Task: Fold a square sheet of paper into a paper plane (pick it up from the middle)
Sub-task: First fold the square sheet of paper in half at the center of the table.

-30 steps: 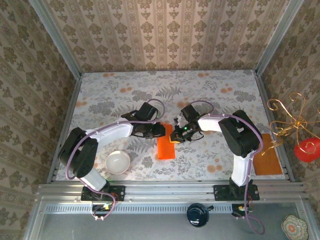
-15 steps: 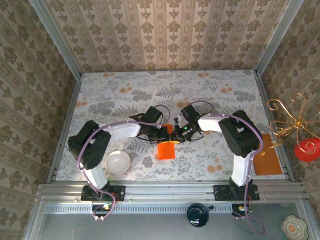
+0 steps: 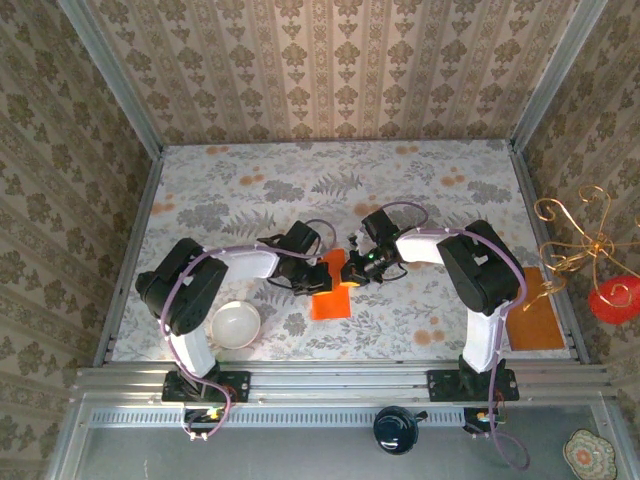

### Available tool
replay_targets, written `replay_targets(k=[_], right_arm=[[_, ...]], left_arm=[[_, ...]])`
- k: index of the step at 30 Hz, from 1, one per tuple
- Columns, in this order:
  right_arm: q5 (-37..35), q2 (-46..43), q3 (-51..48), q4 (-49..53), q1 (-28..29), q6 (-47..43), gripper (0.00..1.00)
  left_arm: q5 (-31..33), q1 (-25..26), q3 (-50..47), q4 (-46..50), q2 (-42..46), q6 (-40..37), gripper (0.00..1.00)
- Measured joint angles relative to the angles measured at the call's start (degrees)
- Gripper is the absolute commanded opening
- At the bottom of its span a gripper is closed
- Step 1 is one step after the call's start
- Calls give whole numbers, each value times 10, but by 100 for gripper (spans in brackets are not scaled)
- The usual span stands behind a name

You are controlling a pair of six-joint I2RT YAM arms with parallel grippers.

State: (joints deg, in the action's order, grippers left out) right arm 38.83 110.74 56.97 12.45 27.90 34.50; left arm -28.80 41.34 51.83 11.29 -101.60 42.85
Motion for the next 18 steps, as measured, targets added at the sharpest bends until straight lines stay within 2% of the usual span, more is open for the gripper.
replay_targets(k=[11,18], right_arm=[[-9,-1,-1,2,2,0,5],[-13,-2,0,5,3,0,5]], left_arm=[[-11,-33,-51,-41,29,-24,9],[11,-81,-93,7,89,-43,9]])
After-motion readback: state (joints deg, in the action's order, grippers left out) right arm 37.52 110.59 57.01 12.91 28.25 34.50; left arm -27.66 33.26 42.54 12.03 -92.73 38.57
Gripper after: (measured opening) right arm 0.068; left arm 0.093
